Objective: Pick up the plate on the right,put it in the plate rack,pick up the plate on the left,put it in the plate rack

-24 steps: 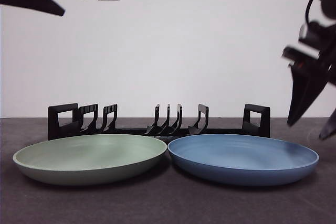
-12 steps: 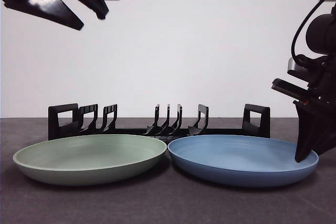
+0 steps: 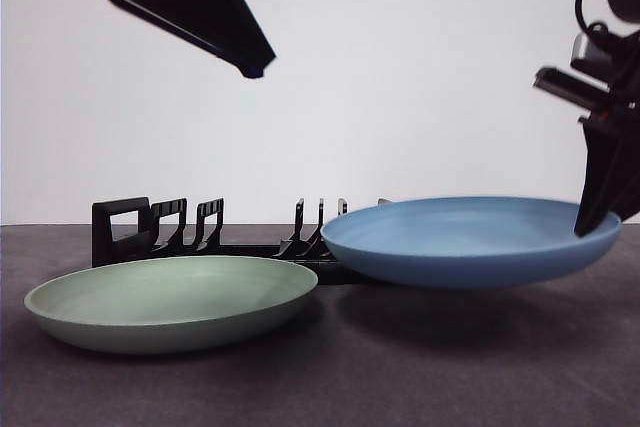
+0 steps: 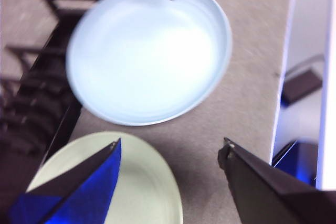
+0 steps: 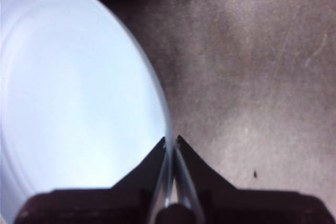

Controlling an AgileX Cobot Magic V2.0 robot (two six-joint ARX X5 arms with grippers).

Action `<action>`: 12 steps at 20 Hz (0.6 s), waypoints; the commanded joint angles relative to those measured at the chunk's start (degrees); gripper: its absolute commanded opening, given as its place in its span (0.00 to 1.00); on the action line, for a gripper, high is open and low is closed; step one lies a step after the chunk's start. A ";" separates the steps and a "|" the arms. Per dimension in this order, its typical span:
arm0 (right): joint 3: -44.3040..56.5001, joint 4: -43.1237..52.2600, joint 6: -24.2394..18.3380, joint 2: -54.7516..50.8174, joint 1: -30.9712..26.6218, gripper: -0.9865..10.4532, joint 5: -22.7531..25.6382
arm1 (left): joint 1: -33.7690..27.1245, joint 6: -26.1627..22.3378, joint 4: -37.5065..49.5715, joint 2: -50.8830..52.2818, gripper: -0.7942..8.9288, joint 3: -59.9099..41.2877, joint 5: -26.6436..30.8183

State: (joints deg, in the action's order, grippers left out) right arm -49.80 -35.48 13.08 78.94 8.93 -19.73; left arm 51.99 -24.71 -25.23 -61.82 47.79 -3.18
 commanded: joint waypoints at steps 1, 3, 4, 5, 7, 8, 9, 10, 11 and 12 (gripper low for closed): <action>-0.57 -0.35 1.09 -0.70 1.11 0.08 -4.59 | 3.96 -3.96 0.28 -1.38 0.41 -0.04 4.20; -0.85 -0.63 1.62 -0.70 2.69 0.08 -7.48 | 7.19 -5.75 0.31 -2.89 0.41 -0.04 6.40; -1.03 -0.61 2.03 -0.70 4.00 0.08 -7.37 | 8.59 -6.23 0.31 -3.89 0.41 -0.04 7.21; -1.18 -0.61 2.12 -0.70 5.01 0.08 -7.50 | 9.62 -7.04 0.22 -4.79 0.41 -0.04 8.24; -1.33 -0.63 2.56 -0.70 6.69 0.08 -7.91 | 11.06 -8.26 -0.11 -6.40 0.41 -0.04 9.16; -1.38 -0.61 2.62 -0.70 7.19 0.08 -9.57 | 11.58 -8.35 -0.26 -7.30 0.41 -0.04 9.14; -1.42 -0.57 2.93 -0.70 7.54 0.08 -11.17 | 11.89 -8.37 -0.59 -8.15 0.41 -0.04 9.14; -1.51 -0.61 2.93 -0.70 7.72 0.08 -11.93 | 11.91 -8.35 -1.09 -8.90 0.41 -0.04 9.14; -1.73 -0.76 2.93 -0.72 7.87 0.08 -11.87 | 11.89 -8.35 -1.73 -9.64 0.41 -0.04 9.14; -1.99 -1.03 2.93 -0.72 7.98 0.08 -11.89 | 11.89 -8.35 -2.23 -10.29 0.41 -0.04 9.14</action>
State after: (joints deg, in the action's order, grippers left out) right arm -51.29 -36.62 15.55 78.17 16.84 -31.33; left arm 63.77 -32.56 -27.57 -71.92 47.79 5.87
